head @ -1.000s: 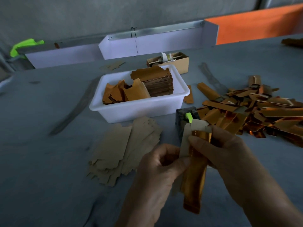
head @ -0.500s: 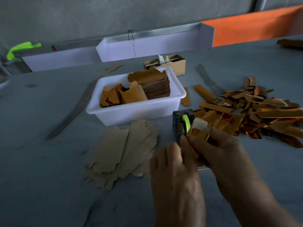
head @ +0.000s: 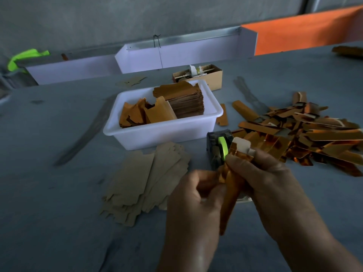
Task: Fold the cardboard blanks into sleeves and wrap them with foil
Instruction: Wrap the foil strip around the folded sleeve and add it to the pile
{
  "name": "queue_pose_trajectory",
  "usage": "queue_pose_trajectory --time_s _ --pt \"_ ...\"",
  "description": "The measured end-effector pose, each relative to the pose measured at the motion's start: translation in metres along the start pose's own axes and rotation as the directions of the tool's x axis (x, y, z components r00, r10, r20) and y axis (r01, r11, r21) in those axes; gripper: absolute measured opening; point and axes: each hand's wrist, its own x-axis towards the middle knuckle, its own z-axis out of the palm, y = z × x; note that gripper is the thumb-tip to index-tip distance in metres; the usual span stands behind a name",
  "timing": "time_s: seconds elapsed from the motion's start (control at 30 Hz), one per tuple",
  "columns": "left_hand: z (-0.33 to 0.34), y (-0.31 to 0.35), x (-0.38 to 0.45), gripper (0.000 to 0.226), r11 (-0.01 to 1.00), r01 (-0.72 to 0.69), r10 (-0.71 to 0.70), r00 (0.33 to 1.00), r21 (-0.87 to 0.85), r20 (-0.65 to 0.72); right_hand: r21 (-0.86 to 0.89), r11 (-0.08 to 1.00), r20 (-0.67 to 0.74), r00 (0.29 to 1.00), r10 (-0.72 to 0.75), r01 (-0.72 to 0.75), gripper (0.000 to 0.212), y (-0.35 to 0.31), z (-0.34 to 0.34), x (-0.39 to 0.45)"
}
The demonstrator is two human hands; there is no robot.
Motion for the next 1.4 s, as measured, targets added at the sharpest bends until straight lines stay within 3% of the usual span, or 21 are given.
queue_pose_trajectory --time_s 0.1,0.27,0.37,0.5,0.57,0.77,1.1,1.2,1.33,1.4 --pt "-0.009 0.001 0.004 0.005 0.954 0.174 -0.133 0.976 -0.245 0.175 0.014 1.000 0.019 1.000 -0.012 0.012 0.016 0.000 0.003 -0.003" --pt "-0.005 0.000 0.004 0.014 0.899 0.250 -0.145 0.944 -0.360 0.295 0.012 1.000 -0.021 1.000 0.022 -0.022 0.029 -0.003 0.004 -0.002" --pt "-0.004 -0.004 0.007 0.017 0.911 0.203 -0.124 0.965 -0.358 0.231 -0.112 0.994 -0.033 0.999 -0.018 0.014 0.039 -0.006 0.000 0.001" --pt "-0.009 -0.015 0.015 0.024 0.888 0.136 -0.153 0.988 -0.439 -0.002 -0.202 0.976 -0.088 0.991 -0.100 0.080 0.018 -0.013 -0.015 0.007" --pt "-0.012 -0.021 0.018 0.028 0.885 0.126 -0.164 0.985 -0.447 -0.046 -0.321 0.944 -0.097 0.989 -0.111 0.074 0.013 -0.010 -0.026 0.010" --pt "-0.010 -0.027 0.018 0.021 0.902 0.203 -0.212 0.977 -0.380 0.020 -0.474 0.880 -0.033 0.999 0.024 -0.037 0.011 0.010 -0.032 0.012" --pt "0.003 -0.023 0.015 0.013 0.897 0.279 -0.268 0.960 -0.342 0.078 -0.511 0.859 -0.027 0.999 0.029 -0.038 0.014 0.023 -0.019 0.015" --pt "0.005 -0.022 0.015 0.014 0.900 0.277 -0.263 0.961 -0.338 0.087 -0.469 0.882 -0.069 0.998 -0.003 -0.030 0.011 0.027 -0.017 0.015" --pt "0.008 -0.024 0.015 0.013 0.904 0.282 -0.275 0.959 -0.323 0.068 -0.527 0.845 -0.133 0.972 -0.191 0.094 0.017 0.029 -0.009 0.012" --pt "0.007 -0.027 0.015 0.013 0.902 0.284 -0.280 0.958 -0.326 0.059 -0.422 0.902 -0.169 0.969 -0.178 0.092 0.016 0.028 -0.008 0.011"
